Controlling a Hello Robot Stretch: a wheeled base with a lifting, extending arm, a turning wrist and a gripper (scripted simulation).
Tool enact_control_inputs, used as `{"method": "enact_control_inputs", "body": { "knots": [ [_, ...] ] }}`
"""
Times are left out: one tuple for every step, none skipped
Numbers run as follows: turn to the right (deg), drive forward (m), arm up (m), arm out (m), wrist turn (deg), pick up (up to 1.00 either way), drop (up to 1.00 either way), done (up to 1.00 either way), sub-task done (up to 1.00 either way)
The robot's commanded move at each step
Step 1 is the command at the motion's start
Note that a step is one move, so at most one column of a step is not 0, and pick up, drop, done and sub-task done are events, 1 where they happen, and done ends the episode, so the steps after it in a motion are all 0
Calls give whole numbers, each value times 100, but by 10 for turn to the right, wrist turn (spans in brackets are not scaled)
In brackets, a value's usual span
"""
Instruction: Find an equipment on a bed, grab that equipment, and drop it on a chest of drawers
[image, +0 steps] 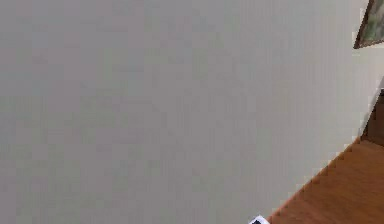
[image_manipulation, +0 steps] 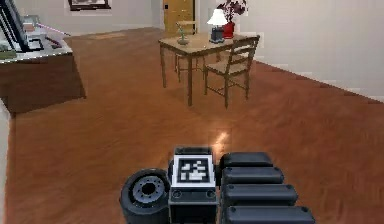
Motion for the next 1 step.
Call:
{"method": "enact_control_inputs", "body": {
  "knots": [
    [-450, 0, 0, 0, 0, 0, 0, 0, 0]
  ]
}}
